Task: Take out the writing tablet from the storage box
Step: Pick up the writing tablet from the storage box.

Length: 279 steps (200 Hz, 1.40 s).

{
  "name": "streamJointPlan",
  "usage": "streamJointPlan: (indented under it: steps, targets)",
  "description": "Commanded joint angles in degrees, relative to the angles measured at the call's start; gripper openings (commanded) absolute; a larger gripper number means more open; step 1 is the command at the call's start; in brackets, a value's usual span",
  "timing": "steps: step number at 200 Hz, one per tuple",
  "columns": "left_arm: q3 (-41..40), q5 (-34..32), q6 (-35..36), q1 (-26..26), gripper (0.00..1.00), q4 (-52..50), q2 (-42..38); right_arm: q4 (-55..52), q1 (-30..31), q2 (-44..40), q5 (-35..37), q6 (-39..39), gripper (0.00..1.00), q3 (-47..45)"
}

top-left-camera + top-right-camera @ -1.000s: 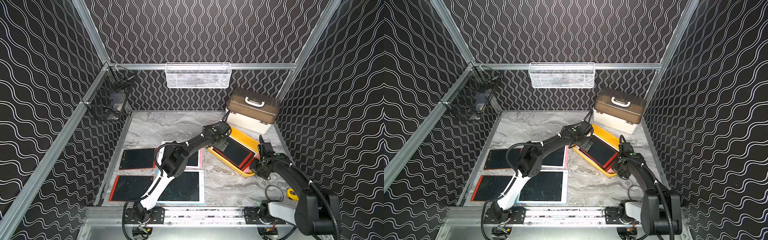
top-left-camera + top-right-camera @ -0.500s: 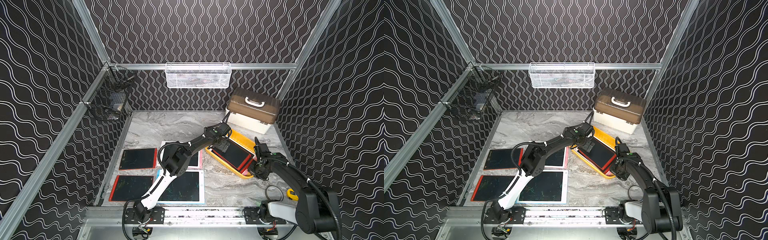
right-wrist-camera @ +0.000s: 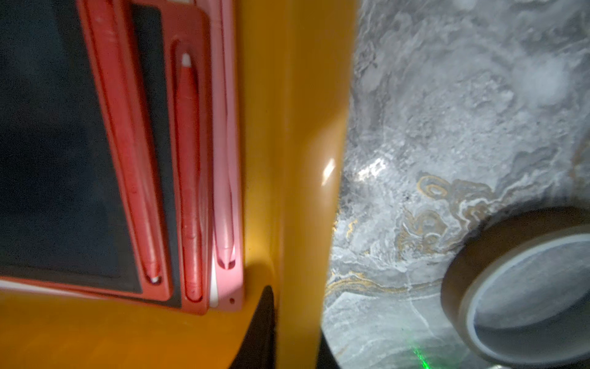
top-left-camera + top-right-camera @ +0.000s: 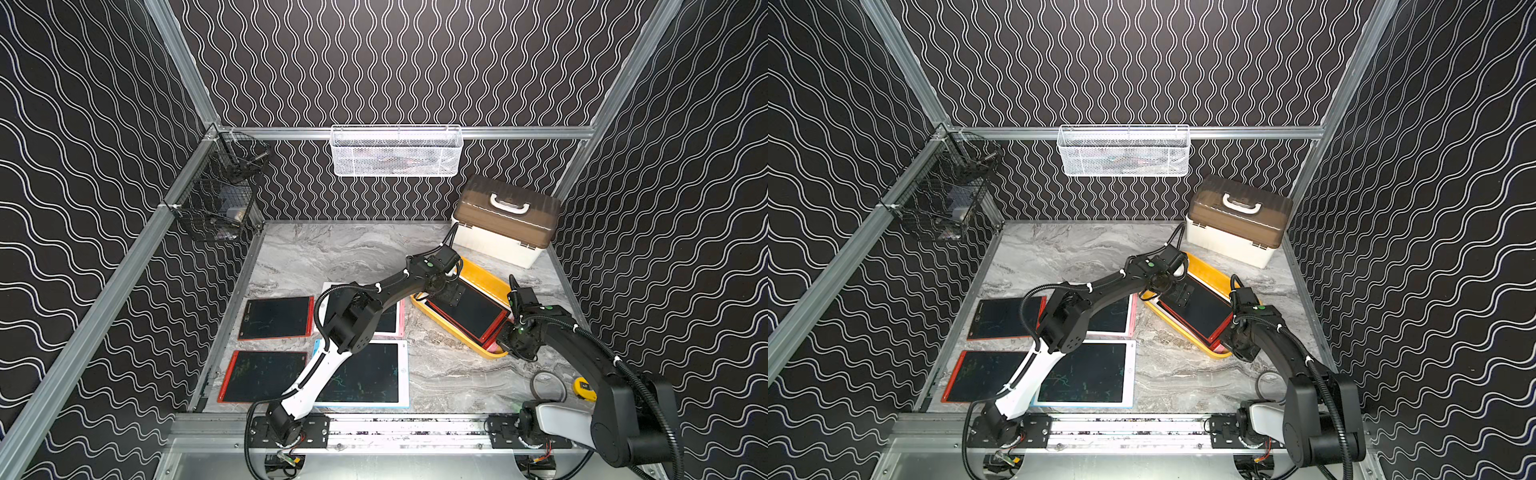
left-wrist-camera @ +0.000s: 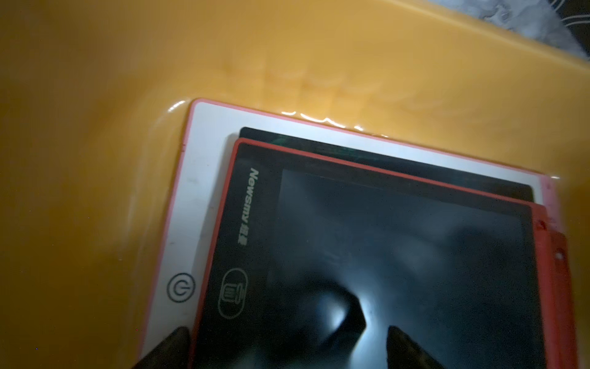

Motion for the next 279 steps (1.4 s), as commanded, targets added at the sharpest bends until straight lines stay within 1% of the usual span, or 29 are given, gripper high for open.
streamJointPlan:
  steps: [1,46,99,142,213,242,266,279]
  targets:
    - [-0.5,7.7,-3.6,-0.3,0.99,-2.4,-0.9,-1.7,0.1,0.4,0.9,0.5,0.14,0.3]
    - [-1.0,12.0,-5.7,-0.7,0.99,-1.8,-2.3,-1.3,0.1,0.4,0.9,0.5,0.14,0.4]
    - [-0.6,19.7,-9.2,-1.1,0.99,0.1,-4.1,-0.8,0.1,0.3,0.8,0.4,0.14,0.6]
    - [1.3,22.4,-10.2,-1.5,0.99,-0.5,-6.1,-0.3,0.1,0.8,0.9,0.2,0.15,1.0]
    - [-0.5,29.6,-13.4,-1.5,0.98,3.4,-8.2,0.1,0.1,0.1,1.9,0.2,0.15,1.9]
    - [-0.4,28.3,-12.6,-1.5,0.98,2.3,-8.6,0.2,0.1,0.3,2.4,0.2,0.15,2.4]
    - [0.3,24.9,-10.6,-1.5,0.96,0.1,-9.1,0.2,0.0,0.4,2.9,0.2,0.15,2.6]
    - [0.6,23.3,-9.6,-1.4,0.93,-0.8,-9.3,0.2,-0.1,0.4,3.2,0.1,0.15,2.7]
